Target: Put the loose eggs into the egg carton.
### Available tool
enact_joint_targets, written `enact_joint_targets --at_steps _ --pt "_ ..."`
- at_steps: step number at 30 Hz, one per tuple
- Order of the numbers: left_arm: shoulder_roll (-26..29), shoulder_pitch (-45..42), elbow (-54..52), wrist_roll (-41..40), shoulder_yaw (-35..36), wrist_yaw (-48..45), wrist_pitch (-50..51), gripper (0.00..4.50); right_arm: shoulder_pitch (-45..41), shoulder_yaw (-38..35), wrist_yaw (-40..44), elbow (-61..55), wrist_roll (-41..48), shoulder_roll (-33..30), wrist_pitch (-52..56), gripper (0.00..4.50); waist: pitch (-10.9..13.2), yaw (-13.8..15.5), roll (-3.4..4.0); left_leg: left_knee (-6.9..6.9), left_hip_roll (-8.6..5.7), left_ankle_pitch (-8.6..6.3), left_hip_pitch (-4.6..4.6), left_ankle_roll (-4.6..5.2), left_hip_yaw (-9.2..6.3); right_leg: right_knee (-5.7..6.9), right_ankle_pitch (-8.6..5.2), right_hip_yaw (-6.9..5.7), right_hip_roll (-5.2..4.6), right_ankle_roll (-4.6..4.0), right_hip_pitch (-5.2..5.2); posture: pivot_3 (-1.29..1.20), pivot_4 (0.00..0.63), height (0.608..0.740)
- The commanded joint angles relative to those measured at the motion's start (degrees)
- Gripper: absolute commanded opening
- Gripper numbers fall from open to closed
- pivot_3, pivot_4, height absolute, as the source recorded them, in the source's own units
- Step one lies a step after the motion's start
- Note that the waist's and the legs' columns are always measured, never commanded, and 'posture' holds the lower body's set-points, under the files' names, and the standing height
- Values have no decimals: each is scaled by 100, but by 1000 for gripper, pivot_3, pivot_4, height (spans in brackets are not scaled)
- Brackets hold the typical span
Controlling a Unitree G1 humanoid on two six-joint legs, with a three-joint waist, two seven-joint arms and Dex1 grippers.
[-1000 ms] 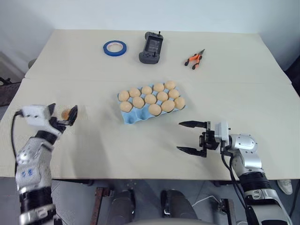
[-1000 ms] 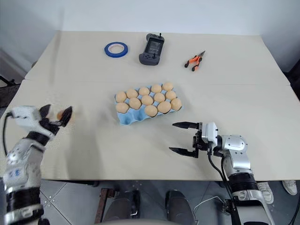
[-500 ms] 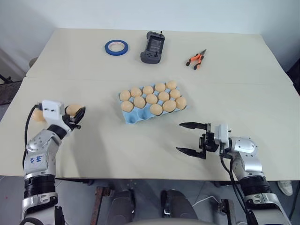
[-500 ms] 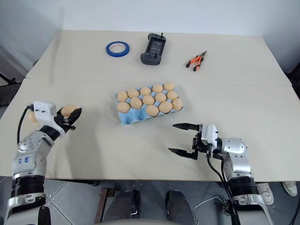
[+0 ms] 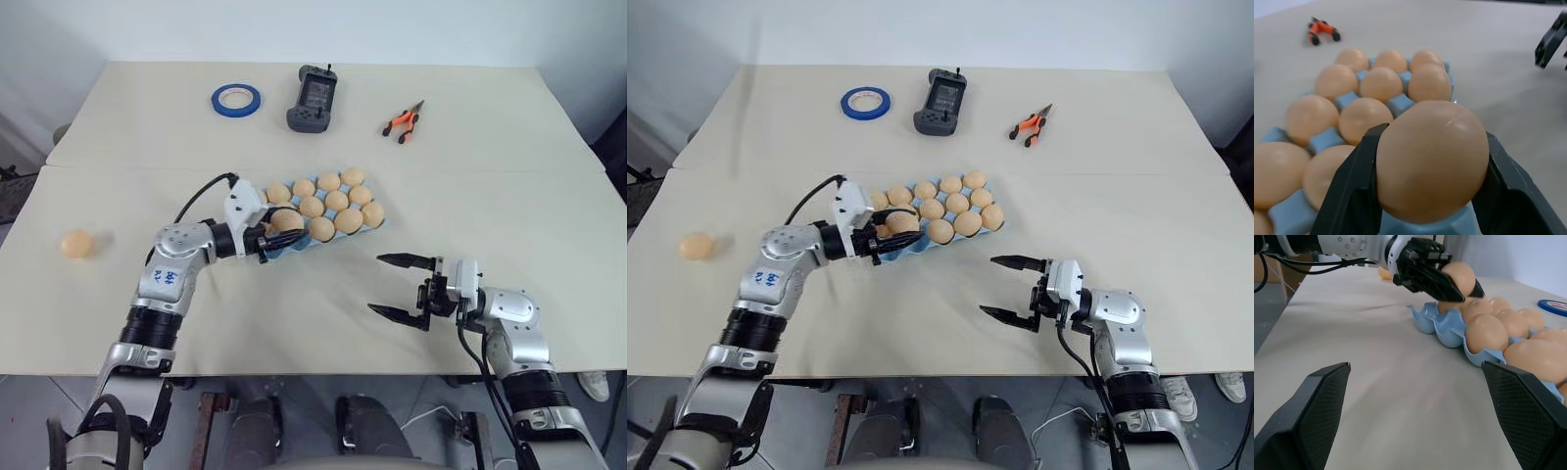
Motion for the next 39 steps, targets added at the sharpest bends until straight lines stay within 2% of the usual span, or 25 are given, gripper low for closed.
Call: enact_joint_targets --at_steps 1,6,13,17,24,31,35,39 --pt "-9 -93 110 86 -44 -187 -186 2870 195 -142 -211 -430 58 -28 -51 4500 0 6 0 0 0 0 0 1 0 0 0 1 -1 1 1 0 150 740" --pt "110 -33 94 92 233 -35 -521 4480 363 -96 -352 -638 66 -34 -8 4500 0 4 0 7 -2 -1 -2 3 -1 1 1 3 -4 2 2 0 150 740" --pt "664 755 -623 -694 1500 -89 -814 4480 347 -28 -258 -670 133 -50 73 4500 0 -28 1 2 3 -1 4 6 -2 12 1 4 -3 2 -1 0 150 740" --pt "1135 2059 -1254 -995 2280 -273 -938 4480 286 1 -26 -699 224 -116 170 4500 1 -58 2 -5 6 -12 6 15 0 6 1 5 -7 2 -2 0 150 740" --pt "1479 4146 -2068 -1444 3372 -446 -791 4480 246 -19 216 -759 321 -225 366 4500 4 4 7 -8 3 -34 2 35 -14 -22 -1 -1 -24 -2 6 0 150 740" --pt "1137 4989 -2427 -1571 4056 235 -806 4480 277 -48 334 -701 346 -266 440 4500 5 -12 11 -16 0 -49 2 9 -15 -36 -6 -1 -33 -15 8 0 150 740" --pt "319 5019 -2611 -1944 4722 1695 -468 4480 210 -39 397 -618 329 -257 480 4500 4 -15 13 -34 -1 -43 2 22 -12 -53 -5 -2 -33 -14 7 0 150 740" --pt "-176 4957 -2545 -1554 4984 2835 -670 4480 112 -54 408 -536 306 -255 474 4500 4 -12 11 -37 4 -35 3 37 -8 -49 -4 -9 -22 -11 4 0 150 740"
